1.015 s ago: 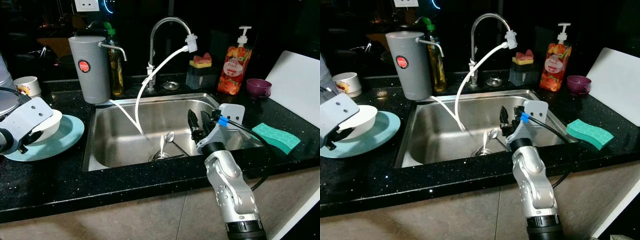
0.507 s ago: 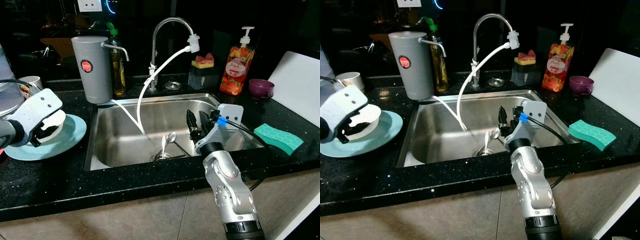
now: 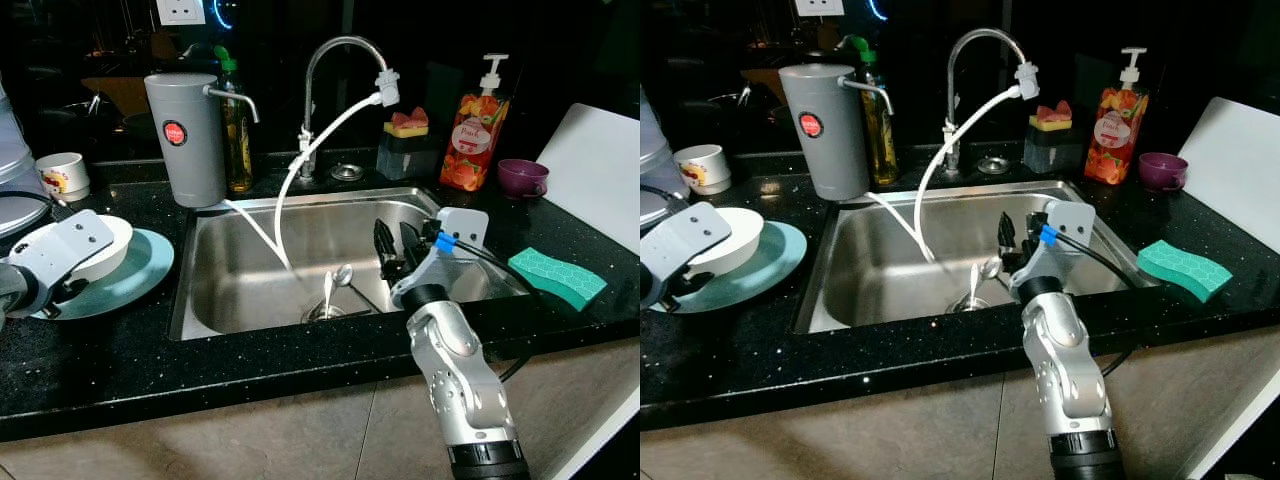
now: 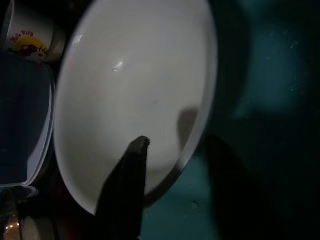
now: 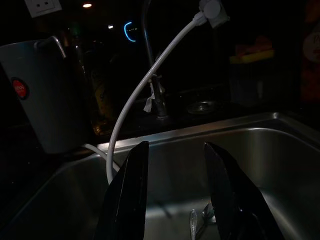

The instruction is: Kitchen organization

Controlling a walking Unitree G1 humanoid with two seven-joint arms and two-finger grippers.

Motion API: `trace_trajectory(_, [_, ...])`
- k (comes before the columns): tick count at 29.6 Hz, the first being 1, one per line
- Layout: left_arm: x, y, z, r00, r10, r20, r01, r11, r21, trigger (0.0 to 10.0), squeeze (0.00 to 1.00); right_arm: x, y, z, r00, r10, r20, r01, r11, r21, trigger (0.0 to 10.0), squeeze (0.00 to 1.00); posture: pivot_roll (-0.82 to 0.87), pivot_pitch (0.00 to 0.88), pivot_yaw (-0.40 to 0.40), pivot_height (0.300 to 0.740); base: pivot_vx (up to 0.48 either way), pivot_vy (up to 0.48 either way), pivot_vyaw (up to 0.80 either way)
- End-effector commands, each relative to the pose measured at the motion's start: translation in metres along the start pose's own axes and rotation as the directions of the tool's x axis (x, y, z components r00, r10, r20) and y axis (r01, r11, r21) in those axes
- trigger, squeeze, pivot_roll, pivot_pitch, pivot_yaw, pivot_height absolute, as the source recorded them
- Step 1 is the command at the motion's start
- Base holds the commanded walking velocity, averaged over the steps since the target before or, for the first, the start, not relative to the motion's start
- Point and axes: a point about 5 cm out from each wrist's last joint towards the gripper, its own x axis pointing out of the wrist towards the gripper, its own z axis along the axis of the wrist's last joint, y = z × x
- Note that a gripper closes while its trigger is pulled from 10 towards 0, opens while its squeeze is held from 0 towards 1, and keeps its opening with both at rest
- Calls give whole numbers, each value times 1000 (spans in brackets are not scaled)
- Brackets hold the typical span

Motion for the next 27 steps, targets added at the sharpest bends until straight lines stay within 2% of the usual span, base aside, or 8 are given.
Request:
trace_trajectory(1, [2,-3,-6,1000,-6,-21,6,1000,-3,4039,0,0,0,1,1000,-3,4,3,1000,3,10000,0,189,83,-10,740,0,0,0])
trace_trajectory(2, [2,-3,-6,1000,-6,-21,6,1000,-3,4039,0,0,0,1,1000,-3,4,3,1000,3,10000,0,189,83,-10,740,0,0,0])
trace_trajectory(3, [3,-4,-6,1000,-7,-23,7,1000,-6,0,0,0,0,1,1000,-3,5,3,1000,2,10000,0,189,83,-10,740,0,0,0])
trace_trajectory(18, [8,-13,-9,999,46,-18,-44,995,93,0,0,2,1,3,1000,1,8,-1,1000,6,10000,0,202,93,-21,740,0,0,0])
trace_trajectory(19, [7,-13,-6,998,59,-2,-58,992,109,2627,0,3,1,3,1000,3,9,-3,1000,6,10000,0,202,93,-21,740,0,0,0])
trace_trajectory(20, [7,-13,-3,997,70,23,-72,990,117,10000,0,3,1,4,1000,5,10,-5,1000,7,10000,0,203,94,-22,740,0,0,0])
trace_trajectory(24, [5,-11,8,988,127,90,-137,984,112,10000,0,4,2,6,1000,9,16,-9,1000,8,10000,0,201,95,-24,740,0,0,0])
trace_trajectory(27, [2,-13,25,961,192,197,-224,963,153,10000,0,4,3,8,1000,13,22,-13,1000,12,10000,0,202,98,-28,740,0,0,0])
